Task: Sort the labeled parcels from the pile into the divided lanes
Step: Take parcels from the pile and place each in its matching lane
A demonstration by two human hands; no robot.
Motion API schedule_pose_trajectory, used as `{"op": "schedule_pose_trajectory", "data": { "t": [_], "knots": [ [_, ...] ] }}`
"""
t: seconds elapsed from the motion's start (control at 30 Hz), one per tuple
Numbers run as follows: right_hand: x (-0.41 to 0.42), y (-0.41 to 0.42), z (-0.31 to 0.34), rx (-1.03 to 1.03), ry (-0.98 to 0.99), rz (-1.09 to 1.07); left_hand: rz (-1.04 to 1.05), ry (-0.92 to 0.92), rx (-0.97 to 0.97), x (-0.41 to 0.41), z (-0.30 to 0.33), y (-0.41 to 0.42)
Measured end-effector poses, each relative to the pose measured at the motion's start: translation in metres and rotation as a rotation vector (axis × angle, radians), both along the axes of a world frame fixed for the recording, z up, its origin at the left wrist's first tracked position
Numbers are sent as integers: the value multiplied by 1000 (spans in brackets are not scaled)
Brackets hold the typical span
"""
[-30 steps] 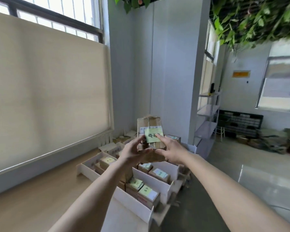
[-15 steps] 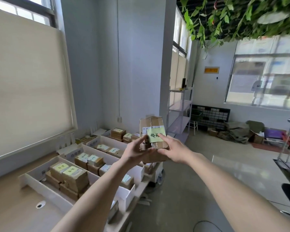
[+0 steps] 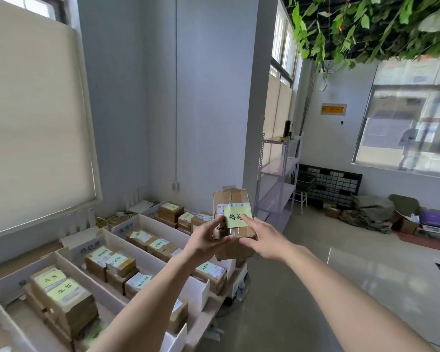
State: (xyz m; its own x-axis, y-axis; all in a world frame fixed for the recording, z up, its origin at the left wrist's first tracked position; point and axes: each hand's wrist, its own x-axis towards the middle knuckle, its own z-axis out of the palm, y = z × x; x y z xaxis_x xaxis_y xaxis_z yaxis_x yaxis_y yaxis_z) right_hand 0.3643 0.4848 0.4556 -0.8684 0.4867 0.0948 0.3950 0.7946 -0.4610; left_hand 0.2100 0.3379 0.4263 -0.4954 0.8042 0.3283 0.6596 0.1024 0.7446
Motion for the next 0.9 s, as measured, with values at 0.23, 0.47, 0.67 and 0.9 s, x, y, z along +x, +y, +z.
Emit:
{"op": "schedule_pose_trajectory", "data": {
  "t": [0.23, 0.47, 0.67, 0.9],
  "knots": [
    [-135, 92, 17, -1, -17, 107, 96, -70, 74, -111, 12, 76],
    [-251, 137, 25, 26, -31, 222, 199, -105, 87, -207, 17, 108],
    [-348, 153, 9, 39, -14, 371, 340, -128, 109, -277, 0, 109],
    [-474, 177, -17, 22, -51, 581, 537, -108, 45, -357, -16, 118]
  ]
}}
